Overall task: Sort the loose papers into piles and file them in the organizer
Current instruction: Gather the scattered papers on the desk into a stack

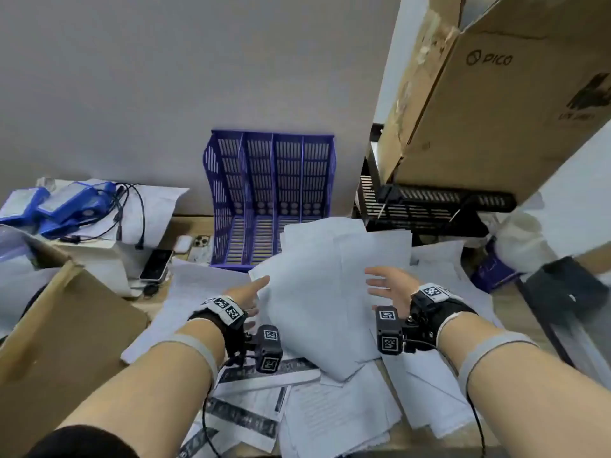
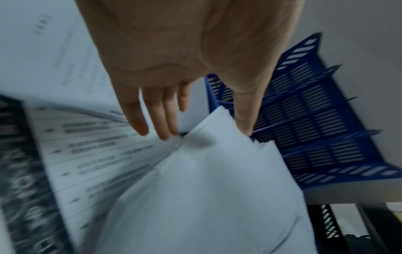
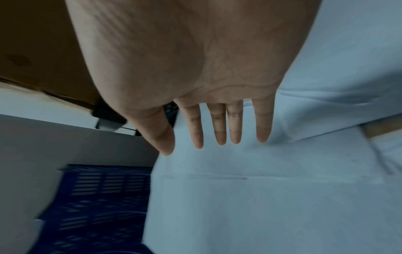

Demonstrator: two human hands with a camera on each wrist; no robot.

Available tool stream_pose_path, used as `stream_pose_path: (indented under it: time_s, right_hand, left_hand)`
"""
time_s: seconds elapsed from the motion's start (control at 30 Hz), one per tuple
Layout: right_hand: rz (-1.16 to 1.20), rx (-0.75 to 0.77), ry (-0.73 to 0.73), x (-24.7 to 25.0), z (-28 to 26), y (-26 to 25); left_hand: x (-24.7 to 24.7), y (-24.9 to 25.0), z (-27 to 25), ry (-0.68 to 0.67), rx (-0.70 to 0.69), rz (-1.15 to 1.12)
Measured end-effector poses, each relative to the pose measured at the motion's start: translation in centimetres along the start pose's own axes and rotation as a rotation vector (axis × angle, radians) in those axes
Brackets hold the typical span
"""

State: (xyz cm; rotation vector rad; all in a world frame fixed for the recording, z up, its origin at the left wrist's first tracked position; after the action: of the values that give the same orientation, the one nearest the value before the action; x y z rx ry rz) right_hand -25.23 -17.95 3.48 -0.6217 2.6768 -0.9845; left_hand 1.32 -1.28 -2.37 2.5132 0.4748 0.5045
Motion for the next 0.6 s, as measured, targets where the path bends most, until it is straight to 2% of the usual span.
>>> stream_pose_path:
  time_s: [0.07, 0.2, 0.4, 0.47, 0.6]
  right_hand:
    - [-0.014, -0.038, 0.067, 0.3, 0.6, 2.0]
    - [-0.021, -0.051, 0.077, 0.1, 1.4, 5.6]
    - [-0.117, 0.064, 0.133, -0.2, 2.3, 7.0]
    - [-0.106, 0.058, 0.123, 0.1, 2.4, 7.4]
    - [-0.163, 0.077, 0.084, 0.4, 2.4, 7.3]
  left_hand:
    - [-1.6, -1.1, 0.2, -0.047, -0.015, -0.075]
    - [-4.5, -1.9, -0.1, -0.167, -0.13, -0.164]
    - [-7.2, 1.1, 0.2, -0.089, -0.312, -0.029]
    - [-7.8, 1.9, 0.6, -0.064, -0.331, 0.002]
    - [-9.5, 3.1, 0.8, -0.117, -0.34, 0.047]
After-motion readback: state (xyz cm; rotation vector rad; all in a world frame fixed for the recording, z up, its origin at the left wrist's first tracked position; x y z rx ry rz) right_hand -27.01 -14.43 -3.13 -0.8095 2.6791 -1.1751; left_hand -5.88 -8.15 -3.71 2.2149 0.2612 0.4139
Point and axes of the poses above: each hand's wrist, its own z-axis towards the middle knuckle, its own x-axis out of the back of the hand, y = z × x, the point moved 3 cm from there along z, towards the middle knuckle, and after that the axes turned 8 degrees about z, right-handed, at the moved point
